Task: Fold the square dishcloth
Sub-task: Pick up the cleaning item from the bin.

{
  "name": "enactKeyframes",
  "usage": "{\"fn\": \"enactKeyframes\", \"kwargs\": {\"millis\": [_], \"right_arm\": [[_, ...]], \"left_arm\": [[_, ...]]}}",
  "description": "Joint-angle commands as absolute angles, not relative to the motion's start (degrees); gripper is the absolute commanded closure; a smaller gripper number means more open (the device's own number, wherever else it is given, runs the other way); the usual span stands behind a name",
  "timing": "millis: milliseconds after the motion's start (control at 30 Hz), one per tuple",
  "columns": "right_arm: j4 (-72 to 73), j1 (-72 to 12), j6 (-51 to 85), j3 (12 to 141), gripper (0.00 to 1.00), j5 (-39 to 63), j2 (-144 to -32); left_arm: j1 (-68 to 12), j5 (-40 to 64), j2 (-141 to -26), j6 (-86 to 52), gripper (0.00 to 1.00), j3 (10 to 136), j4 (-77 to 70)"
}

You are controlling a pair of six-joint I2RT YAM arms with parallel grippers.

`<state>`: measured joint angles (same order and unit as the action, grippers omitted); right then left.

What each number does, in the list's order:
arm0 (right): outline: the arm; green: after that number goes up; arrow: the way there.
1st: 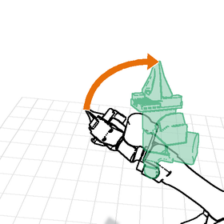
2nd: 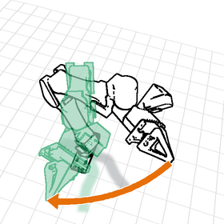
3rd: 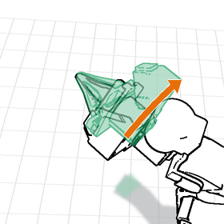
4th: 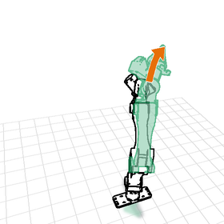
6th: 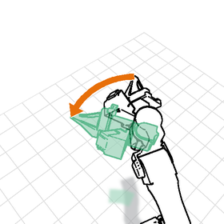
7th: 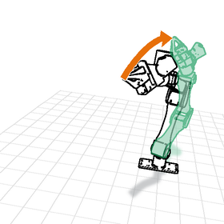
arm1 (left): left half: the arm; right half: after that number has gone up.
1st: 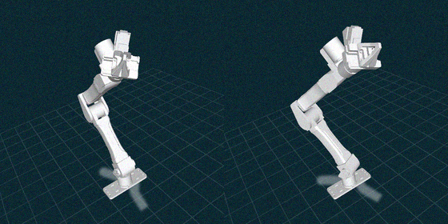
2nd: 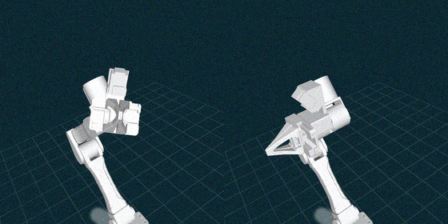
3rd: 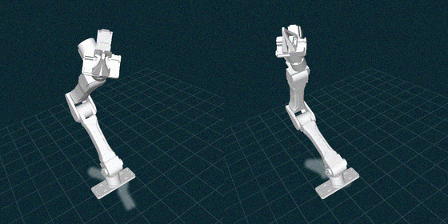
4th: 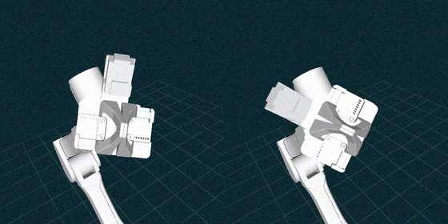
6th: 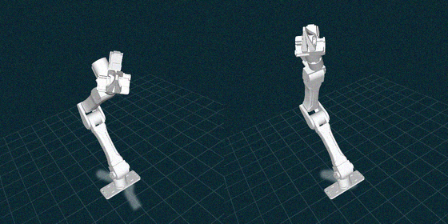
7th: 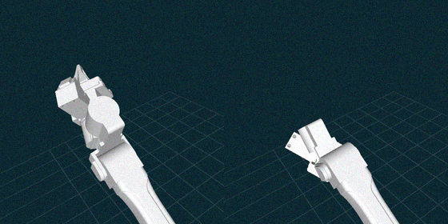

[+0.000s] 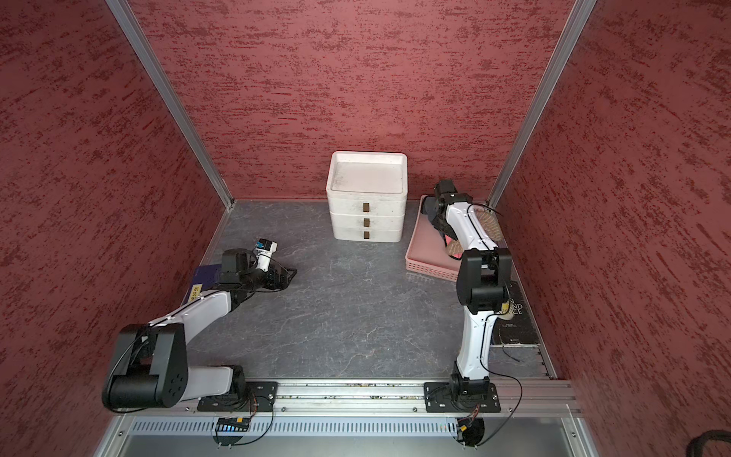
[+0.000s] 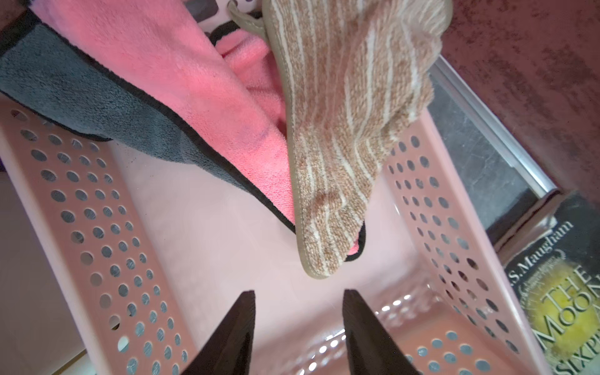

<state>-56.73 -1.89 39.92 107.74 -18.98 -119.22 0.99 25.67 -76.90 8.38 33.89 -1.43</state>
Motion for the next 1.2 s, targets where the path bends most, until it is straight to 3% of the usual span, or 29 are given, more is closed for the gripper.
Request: {"fn": "enactKeyframes", "kwargs": {"millis": [0,133,333,667,1167], "right_arm": [[-53.28,-2.51,44.89,106.89,0.51,-16.53,-119.76],[-48.31,-5.97,44.23,103.66,0.49,-19.52,-119.38],[-51.06,-4.32,45.68,106.19,0.43,-22.55,-124.55],[-54.33,-2.27,47.79,111.14,0.45,-24.87,-128.04],[-60.94,-0.73,47.75,130.94,0.46,-22.55,-144.71]], "left_arm": [[0.88,26.28,-77.17,9.38,0.00,34.99,-1.30],[0.83,26.28,-77.59,9.66,0.00,35.01,-1.62],[0.88,25.67,-77.98,9.75,0.00,35.23,-1.25],[0.88,25.21,-78.30,10.02,0.00,35.24,-1.40],[0.70,26.97,-78.90,10.89,0.00,35.20,-1.12]]}}
